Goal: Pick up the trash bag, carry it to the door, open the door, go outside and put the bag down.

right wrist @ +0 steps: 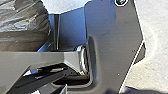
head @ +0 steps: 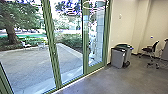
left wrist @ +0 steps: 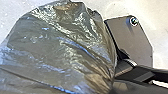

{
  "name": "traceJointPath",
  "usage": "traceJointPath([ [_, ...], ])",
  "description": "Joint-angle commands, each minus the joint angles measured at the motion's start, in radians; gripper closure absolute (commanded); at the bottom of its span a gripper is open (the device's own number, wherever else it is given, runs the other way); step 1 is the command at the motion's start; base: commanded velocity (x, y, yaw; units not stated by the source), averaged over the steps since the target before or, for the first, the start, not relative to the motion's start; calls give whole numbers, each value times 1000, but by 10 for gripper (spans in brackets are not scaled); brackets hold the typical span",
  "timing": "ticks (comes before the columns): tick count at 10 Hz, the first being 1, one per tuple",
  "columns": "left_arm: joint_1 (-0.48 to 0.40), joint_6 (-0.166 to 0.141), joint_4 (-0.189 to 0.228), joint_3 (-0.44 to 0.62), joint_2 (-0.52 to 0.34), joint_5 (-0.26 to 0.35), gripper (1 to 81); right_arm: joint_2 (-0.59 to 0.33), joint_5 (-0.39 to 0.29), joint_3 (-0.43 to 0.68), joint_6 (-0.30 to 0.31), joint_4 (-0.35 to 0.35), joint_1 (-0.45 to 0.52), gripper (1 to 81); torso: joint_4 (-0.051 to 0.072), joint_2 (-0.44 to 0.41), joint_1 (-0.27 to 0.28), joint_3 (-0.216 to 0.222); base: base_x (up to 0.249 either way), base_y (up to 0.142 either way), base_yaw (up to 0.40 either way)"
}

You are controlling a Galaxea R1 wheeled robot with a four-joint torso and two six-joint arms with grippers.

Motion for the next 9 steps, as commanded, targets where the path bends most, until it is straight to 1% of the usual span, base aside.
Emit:
traceJointPath([
  [1,-67,3,7,0,0,54,811,5,-51,4,-4,-7,47,10,0,0,0,0,136,-111,0],
  [5,-67,3,7,0,0,54,811,3,-51,2,-4,-7,46,10,0,0,0,0,136,-104,0],
  [8,-67,3,7,0,-2,54,811,5,-49,4,-4,-7,44,10,0,0,0,0,135,-70,0],
  [9,-67,5,7,0,-2,54,811,5,-49,4,-4,-7,43,10,0,0,0,0,129,0,0],
])
